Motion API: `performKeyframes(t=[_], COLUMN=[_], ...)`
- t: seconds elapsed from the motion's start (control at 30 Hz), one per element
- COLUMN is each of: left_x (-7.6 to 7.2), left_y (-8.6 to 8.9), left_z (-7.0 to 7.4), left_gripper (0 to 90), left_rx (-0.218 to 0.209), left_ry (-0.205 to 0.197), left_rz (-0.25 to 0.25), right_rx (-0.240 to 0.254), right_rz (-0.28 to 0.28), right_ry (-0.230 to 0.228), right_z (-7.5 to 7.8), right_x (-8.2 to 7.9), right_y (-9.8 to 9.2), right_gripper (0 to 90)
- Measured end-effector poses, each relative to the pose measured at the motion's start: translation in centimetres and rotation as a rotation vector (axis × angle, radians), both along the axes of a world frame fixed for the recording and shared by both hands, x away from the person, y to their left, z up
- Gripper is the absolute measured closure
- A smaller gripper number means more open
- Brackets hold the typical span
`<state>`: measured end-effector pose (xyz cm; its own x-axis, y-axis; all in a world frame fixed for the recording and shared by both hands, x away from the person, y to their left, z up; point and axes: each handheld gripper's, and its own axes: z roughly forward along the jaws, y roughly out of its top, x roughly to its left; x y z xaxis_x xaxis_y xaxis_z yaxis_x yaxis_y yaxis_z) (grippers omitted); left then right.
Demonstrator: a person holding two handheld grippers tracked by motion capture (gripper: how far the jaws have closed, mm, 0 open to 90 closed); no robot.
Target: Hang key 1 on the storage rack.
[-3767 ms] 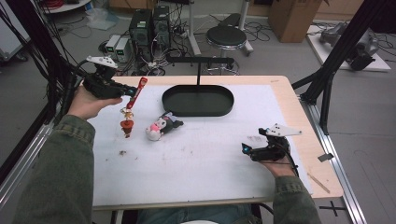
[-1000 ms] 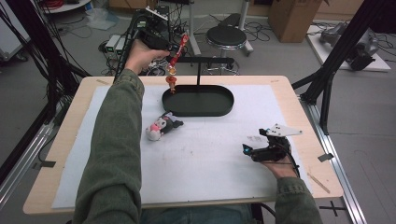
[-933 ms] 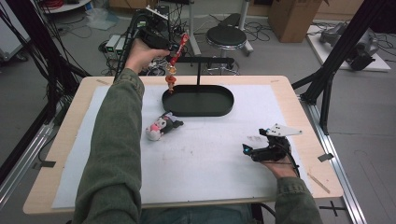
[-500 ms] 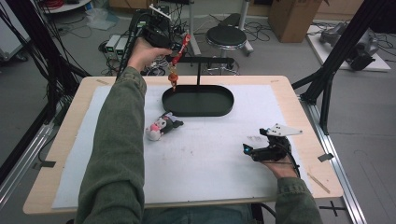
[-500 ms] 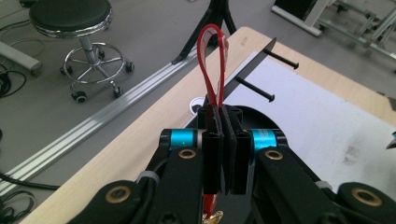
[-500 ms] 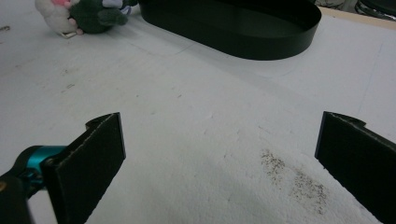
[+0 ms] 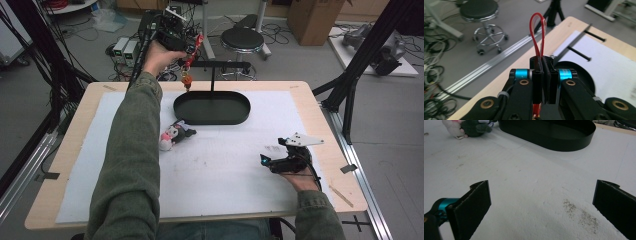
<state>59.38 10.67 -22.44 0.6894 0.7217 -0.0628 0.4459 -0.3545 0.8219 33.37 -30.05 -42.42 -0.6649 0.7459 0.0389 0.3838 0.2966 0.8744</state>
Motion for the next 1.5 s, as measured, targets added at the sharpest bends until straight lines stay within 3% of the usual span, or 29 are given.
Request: performKeyframes(t=[0.03, 0.1, 0.17, 0.3, 0.4, 0.47, 0.63, 0.7, 0.8, 1.1, 1.27, 1.5], left_x=[0.0, 0.0, 0.0, -0.5, -1.1, -1.5, -2.3, -2.7, -3.4, -5.6, -7.1, -8.8], left_y=[0.1, 0.4, 0.5, 0.4, 0.4, 0.7, 1.6, 1.7, 1.6, 2.8, 3.4, 5.6], left_z=[0.1, 0.3, 0.3, 0.4, 0.4, 0.2, -0.5, -0.7, -1.0, -1.1, -1.6, -2.1], left_gripper=[82.7, 59.1, 44.4, 25.4, 16.4, 15.3, 6.6, 4.9, 1.7, 1.7, 1.7, 1.7], left_rx=[-0.022, -0.072, -0.092, -0.029, -0.015, -0.051, -0.024, -0.039, -0.024, -0.016, 0.026, -0.002], left_ry=[0.002, 0.001, 0.021, 0.013, -0.006, -0.003, 0.019, 0.033, 0.039, 0.031, 0.041, 0.043], left_rz=[0.016, 0.034, 0.02, 0.001, -0.004, -0.01, -0.013, -0.037, -0.063, -0.046, -0.045, -0.012], right_rx=[0.001, 0.0, 0.0, 0.001, 0.004, 0.003, 0.005, 0.004, 0.001, 0.002, 0.001, -0.001], right_rz=[-0.002, -0.004, -0.003, -0.007, -0.009, -0.009, -0.009, -0.007, -0.01, -0.006, -0.008, -0.004], right_ry=[0.004, 0.001, -0.003, 0.0, -0.002, -0.002, -0.001, -0.002, 0.003, 0.007, 0.014, 0.007], right_z=[0.0, 0.0, 0.0, 0.0, 0.0, 0.0, 0.0, 0.0, 0.0, 0.0, -0.1, -0.1], right_x=[0.0, 0.0, 0.0, -0.2, -0.2, -0.2, -0.2, -0.2, -0.1, -0.1, 0.0, 0.0], right_y=[0.0, -0.1, -0.1, -0.2, -0.2, -0.2, -0.2, -0.2, -0.2, -0.1, -0.1, 0.0], right_gripper=[0.7, 0.7, 0.7, 0.7, 0.7, 0.7, 0.7, 0.7, 0.7, 0.7, 0.7, 0.7])
